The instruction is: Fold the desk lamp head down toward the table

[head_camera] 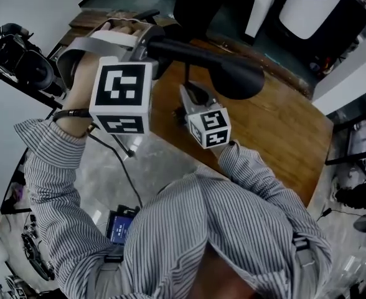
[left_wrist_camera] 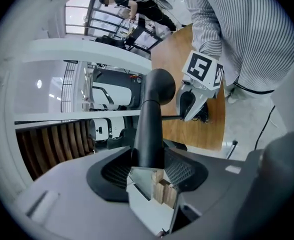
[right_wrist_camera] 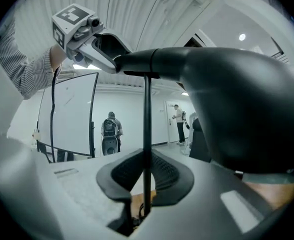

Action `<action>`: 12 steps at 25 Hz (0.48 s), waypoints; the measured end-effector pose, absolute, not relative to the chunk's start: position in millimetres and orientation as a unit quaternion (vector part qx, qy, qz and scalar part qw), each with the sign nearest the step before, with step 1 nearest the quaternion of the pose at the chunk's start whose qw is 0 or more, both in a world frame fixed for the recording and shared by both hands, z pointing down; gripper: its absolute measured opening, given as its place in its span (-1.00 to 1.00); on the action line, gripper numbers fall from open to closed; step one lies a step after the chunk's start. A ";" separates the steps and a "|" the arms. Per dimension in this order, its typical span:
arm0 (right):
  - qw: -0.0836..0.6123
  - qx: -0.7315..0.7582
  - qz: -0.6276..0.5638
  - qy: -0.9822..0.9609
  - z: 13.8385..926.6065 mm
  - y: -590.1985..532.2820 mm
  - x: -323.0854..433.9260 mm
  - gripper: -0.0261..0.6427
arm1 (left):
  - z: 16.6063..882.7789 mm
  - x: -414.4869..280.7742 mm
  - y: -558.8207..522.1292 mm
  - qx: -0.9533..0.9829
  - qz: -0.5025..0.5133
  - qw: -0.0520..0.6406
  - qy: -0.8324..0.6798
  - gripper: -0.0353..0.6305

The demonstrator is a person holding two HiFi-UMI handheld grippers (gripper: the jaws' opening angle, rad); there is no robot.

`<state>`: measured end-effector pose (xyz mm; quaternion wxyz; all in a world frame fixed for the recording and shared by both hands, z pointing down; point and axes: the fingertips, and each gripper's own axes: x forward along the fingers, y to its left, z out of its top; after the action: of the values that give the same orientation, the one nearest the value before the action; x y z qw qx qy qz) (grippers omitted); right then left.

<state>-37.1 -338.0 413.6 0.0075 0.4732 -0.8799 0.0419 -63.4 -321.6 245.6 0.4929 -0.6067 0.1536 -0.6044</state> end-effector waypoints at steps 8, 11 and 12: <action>-0.010 0.506 0.035 -0.862 415.7 -339.9 -39.4 -0.80 | 242.2 -62.0 -321.5 -0.596 -0.624 0.494 0.104 -0.26; -0.014 0.516 0.034 -0.856 415.6 -339.5 -39.1 -0.80 | 241.2 -61.6 -320.8 -0.591 -0.628 0.498 0.094 -0.26; -0.015 0.519 0.034 -0.854 415.6 -339.3 -39.2 -0.80 | 241.1 -61.4 -320.5 -0.587 -0.630 0.501 0.091 -0.26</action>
<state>-39.2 -339.3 415.6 -0.0152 0.5193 -0.8538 0.0335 -61.4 -320.5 241.1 0.5011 -0.5866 0.0914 -0.6296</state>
